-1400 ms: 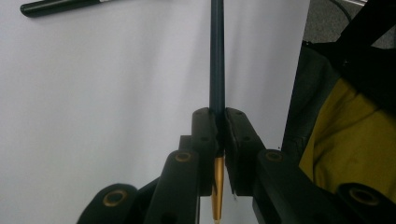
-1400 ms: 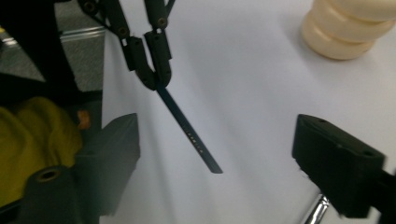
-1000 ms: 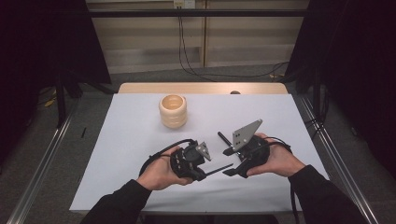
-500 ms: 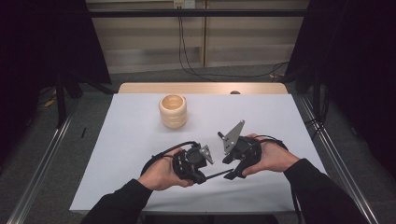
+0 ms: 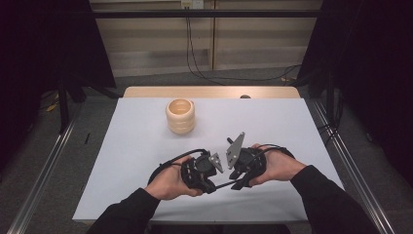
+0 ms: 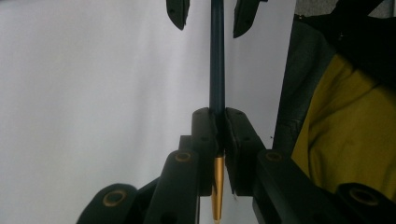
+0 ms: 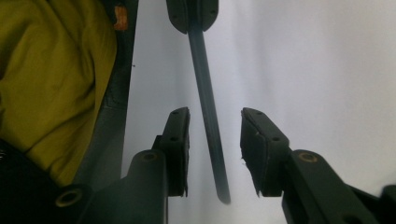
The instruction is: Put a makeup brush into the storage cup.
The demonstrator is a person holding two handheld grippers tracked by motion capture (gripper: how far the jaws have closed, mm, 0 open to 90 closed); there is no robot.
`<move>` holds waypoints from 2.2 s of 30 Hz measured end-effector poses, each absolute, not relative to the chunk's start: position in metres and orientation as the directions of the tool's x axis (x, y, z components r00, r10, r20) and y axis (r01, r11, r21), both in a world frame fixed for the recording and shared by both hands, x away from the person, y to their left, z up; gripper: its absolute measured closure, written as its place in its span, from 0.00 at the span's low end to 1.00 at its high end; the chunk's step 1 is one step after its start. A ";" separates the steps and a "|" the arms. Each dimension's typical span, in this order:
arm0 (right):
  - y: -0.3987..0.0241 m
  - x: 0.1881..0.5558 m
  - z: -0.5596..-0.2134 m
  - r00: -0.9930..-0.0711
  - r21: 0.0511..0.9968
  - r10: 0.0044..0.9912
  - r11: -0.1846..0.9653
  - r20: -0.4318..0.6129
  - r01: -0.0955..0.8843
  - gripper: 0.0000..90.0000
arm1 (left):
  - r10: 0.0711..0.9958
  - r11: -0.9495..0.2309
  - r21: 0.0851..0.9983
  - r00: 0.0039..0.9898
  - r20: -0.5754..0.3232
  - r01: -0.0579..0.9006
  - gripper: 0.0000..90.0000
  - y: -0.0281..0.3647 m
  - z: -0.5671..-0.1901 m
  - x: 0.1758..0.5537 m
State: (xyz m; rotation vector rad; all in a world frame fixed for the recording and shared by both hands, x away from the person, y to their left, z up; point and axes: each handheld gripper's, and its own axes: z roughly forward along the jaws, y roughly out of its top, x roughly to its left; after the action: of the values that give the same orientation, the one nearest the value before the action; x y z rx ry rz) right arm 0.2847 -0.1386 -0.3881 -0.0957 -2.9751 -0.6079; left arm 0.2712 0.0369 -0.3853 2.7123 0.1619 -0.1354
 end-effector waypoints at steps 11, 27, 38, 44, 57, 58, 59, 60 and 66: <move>-0.143 0.284 -0.396 -0.994 0.414 0.021 0.908 0.107 0.064 0.85 | 0.091 -0.906 0.401 0.987 -0.132 0.137 0.92 0.039 -0.386 0.271; -0.138 0.280 -0.399 -0.994 0.466 -0.030 0.885 0.109 0.024 0.94 | 0.058 -0.910 0.399 0.988 -0.140 0.110 0.92 0.038 -0.389 0.273; -0.141 0.280 -0.400 -0.992 0.475 -0.033 0.880 0.120 0.028 0.94 | 0.073 -0.890 0.435 0.985 -0.157 0.135 0.90 0.038 -0.391 0.272; -0.144 0.281 -0.399 -0.991 0.473 -0.018 0.880 0.129 0.046 0.94 | 0.111 -0.864 0.475 0.984 -0.141 0.166 0.78 0.043 -0.393 0.271; -0.149 0.280 -0.399 -0.991 0.475 0.009 0.877 0.132 0.071 0.94 | 0.211 -0.775 0.582 0.969 -0.130 0.247 0.28 0.059 -0.397 0.271; -0.149 0.281 -0.399 -0.993 0.485 0.009 0.872 0.120 0.066 0.94 | 0.221 -0.767 0.587 0.966 -0.135 0.258 0.25 0.060 -0.397 0.272; -0.150 0.281 -0.398 -0.992 0.486 0.008 0.871 0.122 0.067 0.94 | 0.232 -0.762 0.591 0.964 -0.131 0.264 0.23 0.063 -0.396 0.273; -0.150 0.281 -0.398 -0.993 0.490 0.016 0.869 0.119 0.073 0.94 | 0.247 -0.753 0.597 0.959 -0.137 0.279 0.18 0.064 -0.396 0.274; -0.153 0.281 -0.400 -0.989 0.469 0.067 0.874 0.133 0.122 0.94 | 0.291 -0.723 0.611 0.944 -0.156 0.324 0.05 0.072 -0.396 0.280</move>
State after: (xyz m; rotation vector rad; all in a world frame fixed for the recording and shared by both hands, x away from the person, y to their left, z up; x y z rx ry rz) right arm 0.2812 -0.1534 -0.3995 -0.1487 -2.9319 -0.7455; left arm 0.2799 0.0718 -0.3963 2.4222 0.4327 -0.0637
